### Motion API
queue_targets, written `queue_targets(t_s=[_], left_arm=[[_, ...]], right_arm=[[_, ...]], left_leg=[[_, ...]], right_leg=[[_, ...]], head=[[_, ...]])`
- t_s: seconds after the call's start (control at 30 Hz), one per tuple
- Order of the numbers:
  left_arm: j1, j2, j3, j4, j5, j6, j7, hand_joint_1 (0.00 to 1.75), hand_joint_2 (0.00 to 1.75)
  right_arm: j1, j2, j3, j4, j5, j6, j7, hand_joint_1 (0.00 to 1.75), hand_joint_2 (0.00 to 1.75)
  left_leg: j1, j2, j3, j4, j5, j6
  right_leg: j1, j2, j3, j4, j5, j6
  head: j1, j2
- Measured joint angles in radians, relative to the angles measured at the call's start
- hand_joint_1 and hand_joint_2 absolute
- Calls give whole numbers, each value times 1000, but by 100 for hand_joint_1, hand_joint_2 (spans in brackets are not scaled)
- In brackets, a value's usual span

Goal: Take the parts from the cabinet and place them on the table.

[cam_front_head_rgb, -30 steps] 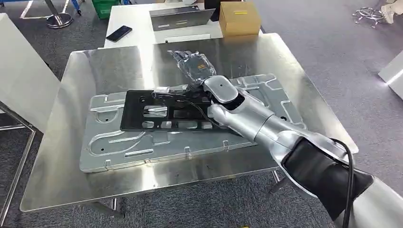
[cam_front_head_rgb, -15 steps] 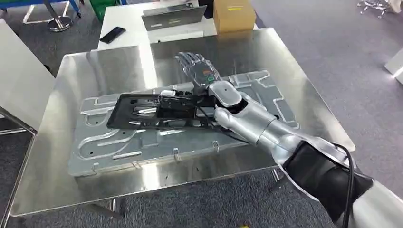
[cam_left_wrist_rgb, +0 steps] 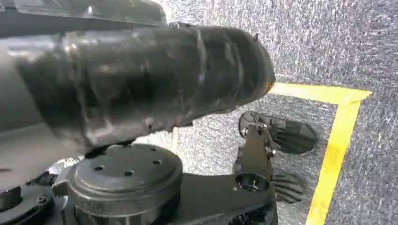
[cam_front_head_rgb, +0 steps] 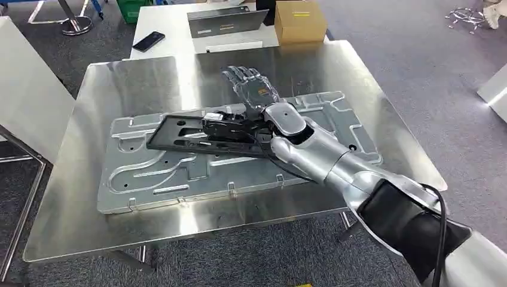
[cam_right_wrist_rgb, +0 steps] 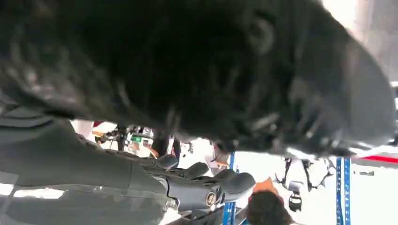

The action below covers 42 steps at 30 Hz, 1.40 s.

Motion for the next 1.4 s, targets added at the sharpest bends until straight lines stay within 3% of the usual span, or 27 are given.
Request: queue_targets(t_s=[0.03,0.1,0.2,0.23,0.27,0.37,0.4,0.43,0.53,0.57,0.63,0.7,0.73,0.77,0.8,0.9,0.93,0.97,1.03,1.07,1.1,1.13,1.2,1.23,1.27,1.3,1.4], left_arm=[[0,0,0,0,1,0,0,0,0],[1,-1,0,0,3,0,0,0,0],[1,-2,0,0,4,0,0,0,0],[1,-1,0,0,4,-1,1,0,0],[0,-1,0,0,4,0,2,0,0],[5,-1,1,0,4,-2,6,0,0],[9,-1,1,1,4,-2,7,0,0],[11,-2,1,0,4,-3,8,0,0],[10,-3,1,0,3,-6,9,0,0],[9,-3,1,0,3,-8,10,0,0],[10,-3,1,0,4,-11,12,0,0],[9,-3,1,0,4,-13,12,0,0],[7,0,1,1,4,-13,12,0,0],[5,3,1,1,4,-13,12,0,0],[5,4,1,1,4,-13,11,0,0],[6,6,1,2,5,-18,10,0,0],[7,6,1,2,6,-19,10,0,0],[7,6,1,1,7,-19,10,0,0],[7,6,1,1,6,-20,11,0,0],[7,6,1,1,7,-20,13,0,0],[7,6,1,2,8,-21,14,0,0],[8,6,1,1,9,-21,16,0,0],[9,6,1,2,10,-21,18,0,0],[10,6,1,1,10,-23,21,0,0],[10,6,1,2,11,-24,24,0,0],[8,6,1,2,11,-24,25,0,0],[11,6,2,2,13,-28,30,0,0]], right_arm=[[3,0,0,0,2,1,0,0,0],[6,-4,0,0,3,2,0,0,0],[1,-6,-1,0,5,2,0,0,0],[-2,-7,-1,0,5,2,0,0,0],[-1,-6,-1,-3,5,2,0,0,0],[0,-7,-1,-5,6,4,1,0,0],[-1,-8,-1,-5,7,5,2,0,0],[-1,-7,-1,-7,8,7,3,0,0],[0,-8,-1,-13,13,15,10,0,0],[3,-8,-1,-13,20,21,11,0,0],[6,-10,-1,-13,30,29,14,0,0],[3,-15,-1,-13,33,31,14,0,0],[-3,-18,-1,-14,37,33,14,0,0],[-9,-22,-2,-16,43,35,14,0,0],[-15,-26,-2,-18,46,38,14,0,0],[-21,-34,-2,-23,48,55,17,0,0],[-23,-46,-2,-23,50,61,18,0,0],[-26,-49,-2,-27,51,64,19,0,0],[-29,-56,-2,-33,55,71,22,0,0],[-28,-62,-2,-37,59,80,28,0,0],[-28,-68,-2,-42,63,87,32,0,0],[-29,-72,-2,-45,66,95,36,0,0],[-32,-80,-2,-54,69,104,42,0,0],[-37,-83,-2,-61,72,110,45,0,0],[-47,-87,-2,-67,78,115,48,0,0],[-51,-87,-2,-73,82,118,49,0,0],[-59,-99,-2,-82,89,132,51,0,0]], left_leg=[[0,1,-7,3,3,1],[2,1,-21,10,9,-1],[7,-1,-45,33,15,-9],[6,-2,-56,41,17,-17],[4,-3,-60,43,22,-26],[5,-9,-67,34,48,-46],[7,-9,-74,34,48,-53],[9,-7,-90,52,11,-58],[10,-7,-141,248,-155,-69],[10,-7,-149,308,-177,-69],[9,-7,-112,314,-144,-63],[4,-7,-9,191,-90,-49],[-1,-8,62,97,-97,-36],[-7,-7,107,28,-127,-28],[-9,-8,102,26,-121,-30],[-14,-7,88,7,-91,-12],[-4,0,90,-8,-70,-5],[-5,1,78,-12,-58,3],[-6,4,48,-11,-34,10],[-6,4,33,-10,-23,11],[-6,4,19,-7,-14,10],[-6,4,-1,-2,-2,9],[-5,4,-35,12,14,3],[-5,3,-52,23,22,-2],[-9,3,-68,32,27,-9],[-10,3,-74,39,30,-12],[-4,1,-77,22,66,-29]], right_leg=[[-2,0,-26,83,-39,4],[-9,-1,-23,118,-39,10],[-20,-4,118,-99,54,20],[-19,-3,144,-156,31,21],[-10,5,132,-141,63,13],[-8,3,119,-148,70,-7],[-15,1,109,-158,84,-20],[-16,1,99,-160,97,-26],[-12,2,61,-161,128,-35],[-10,1,47,-161,138,-35],[-5,1,22,-160,157,-35],[-2,1,3,-160,174,-32],[-3,0,-2,-159,184,-31],[1,0,-9,-160,190,-24],[-3,-1,-7,-166,200,-17],[-5,0,-2,-189,232,3],[-6,0,-8,-185,217,6],[-6,-2,-24,-155,164,7],[-6,-3,-62,-11,35,12],[-7,-3,-73,62,1,15],[-7,-3,-76,106,1,17],[-8,-3,-61,123,30,19],[-11,-4,17,47,94,19],[-12,-4,90,-42,103,18],[-9,-3,143,-126,53,14],[-4,-2,162,-172,36,11],[3,-1,143,-170,64,-7]], head=[[0,0],[0,0],[1,0],[2,0],[-1,0],[2,0],[1,0],[-1,0],[0,0],[0,0],[0,0],[0,0],[1,0],[0,0],[3,0],[1,0],[-2,0],[3,0],[8,0],[7,0],[8,0],[8,0],[8,0],[9,0],[8,0],[7,0],[13,0]])
